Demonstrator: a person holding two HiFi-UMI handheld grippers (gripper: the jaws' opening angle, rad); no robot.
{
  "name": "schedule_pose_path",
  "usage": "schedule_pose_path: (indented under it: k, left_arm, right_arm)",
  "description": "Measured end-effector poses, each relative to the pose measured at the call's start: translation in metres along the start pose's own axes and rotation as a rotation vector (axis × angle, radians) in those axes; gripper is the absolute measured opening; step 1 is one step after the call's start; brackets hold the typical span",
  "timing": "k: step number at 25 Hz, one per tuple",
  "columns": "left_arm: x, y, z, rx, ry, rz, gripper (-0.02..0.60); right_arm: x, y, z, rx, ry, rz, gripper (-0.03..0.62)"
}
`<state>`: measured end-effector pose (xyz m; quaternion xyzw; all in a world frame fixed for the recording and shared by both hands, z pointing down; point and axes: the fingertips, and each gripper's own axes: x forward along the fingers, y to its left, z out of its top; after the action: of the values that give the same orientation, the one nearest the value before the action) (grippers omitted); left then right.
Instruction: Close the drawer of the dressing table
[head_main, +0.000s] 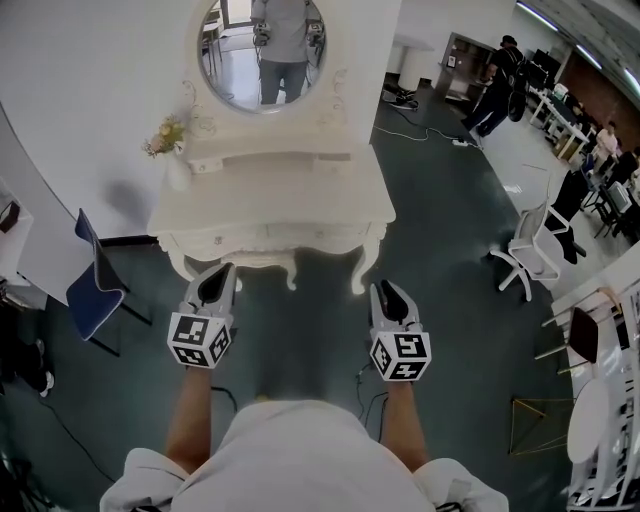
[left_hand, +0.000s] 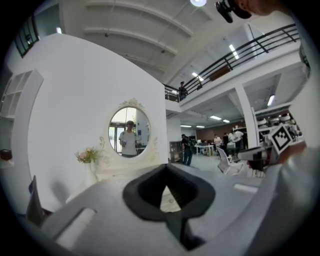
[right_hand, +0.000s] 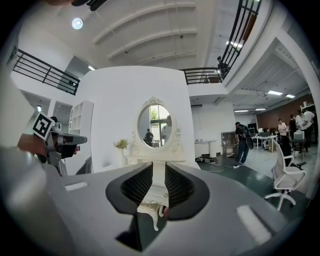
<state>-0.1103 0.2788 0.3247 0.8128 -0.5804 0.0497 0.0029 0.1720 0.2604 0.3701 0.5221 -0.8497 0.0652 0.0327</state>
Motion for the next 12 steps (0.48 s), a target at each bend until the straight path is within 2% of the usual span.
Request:
schedule_pose_path:
  k: [6, 12]
  left_arm:
    - [0.024, -0.023, -0.004, 0.010, -0.004, 0.025, -0.002]
    - [0.046, -0.025, -0.010, 0.013, 0.014, 0.035, -0.002]
  right_arm:
    - [0.006, -0.029, -0.006, -0.009, -0.003, 0.027, 0.063]
    - [0.026, -0.047, -0.012, -0.007, 0.008, 0.044, 0.063]
